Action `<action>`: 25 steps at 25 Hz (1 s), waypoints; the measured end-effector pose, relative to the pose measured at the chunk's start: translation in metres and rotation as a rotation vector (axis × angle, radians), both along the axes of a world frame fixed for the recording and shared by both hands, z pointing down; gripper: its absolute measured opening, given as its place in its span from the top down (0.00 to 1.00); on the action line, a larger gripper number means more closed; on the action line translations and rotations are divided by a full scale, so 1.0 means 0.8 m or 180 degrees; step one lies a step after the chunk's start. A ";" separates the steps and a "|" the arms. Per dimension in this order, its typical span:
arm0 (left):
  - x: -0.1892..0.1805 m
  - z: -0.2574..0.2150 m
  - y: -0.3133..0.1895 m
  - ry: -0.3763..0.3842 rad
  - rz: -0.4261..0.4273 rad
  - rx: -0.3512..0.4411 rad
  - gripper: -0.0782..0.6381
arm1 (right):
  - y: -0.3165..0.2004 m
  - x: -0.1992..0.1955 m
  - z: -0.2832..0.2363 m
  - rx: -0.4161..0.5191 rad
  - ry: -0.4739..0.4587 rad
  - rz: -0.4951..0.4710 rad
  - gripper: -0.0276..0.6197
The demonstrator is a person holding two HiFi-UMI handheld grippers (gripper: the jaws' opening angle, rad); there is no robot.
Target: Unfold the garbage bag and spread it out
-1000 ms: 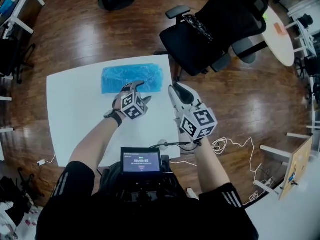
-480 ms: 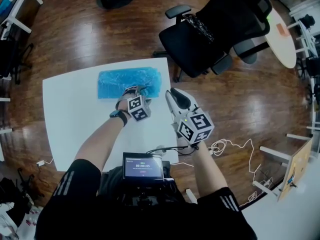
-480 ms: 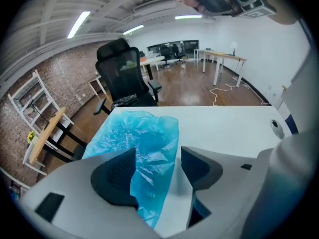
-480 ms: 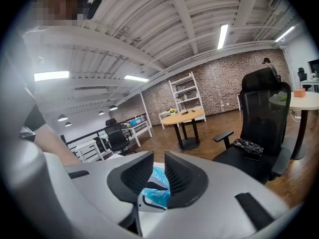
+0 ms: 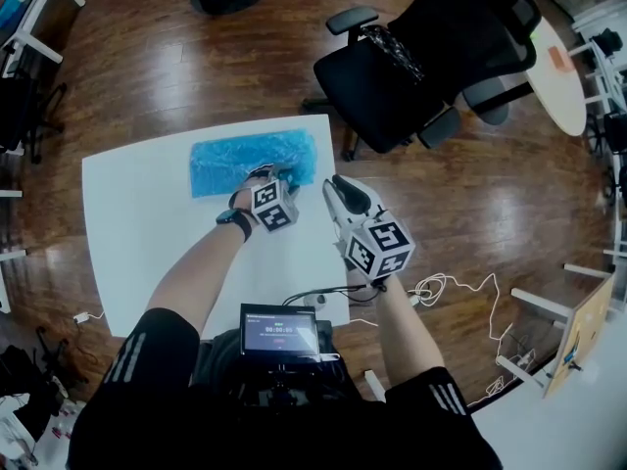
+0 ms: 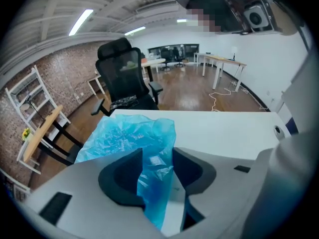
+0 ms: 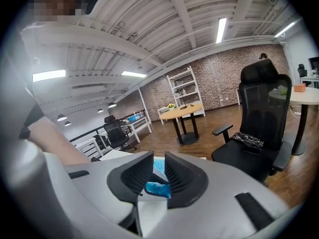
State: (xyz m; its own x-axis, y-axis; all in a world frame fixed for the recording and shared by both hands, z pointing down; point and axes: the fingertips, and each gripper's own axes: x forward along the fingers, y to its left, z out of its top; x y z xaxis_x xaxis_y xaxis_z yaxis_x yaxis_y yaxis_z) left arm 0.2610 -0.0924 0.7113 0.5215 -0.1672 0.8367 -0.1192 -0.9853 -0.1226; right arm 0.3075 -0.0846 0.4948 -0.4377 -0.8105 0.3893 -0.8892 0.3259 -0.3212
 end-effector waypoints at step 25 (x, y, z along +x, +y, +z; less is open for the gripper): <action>0.000 -0.058 -0.009 0.1079 -0.0575 -0.0845 0.89 | -0.023 -0.004 0.144 -0.0541 0.0717 -0.0283 0.82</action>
State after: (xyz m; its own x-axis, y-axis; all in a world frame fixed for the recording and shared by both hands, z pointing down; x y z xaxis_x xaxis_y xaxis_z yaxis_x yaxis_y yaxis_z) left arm 0.2609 -0.0996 0.6647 0.7551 -0.0836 0.6503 -0.2816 -0.9370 0.2066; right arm 0.3044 -0.1028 0.6097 -0.3913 -0.6878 0.6115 -0.9146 0.3642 -0.1757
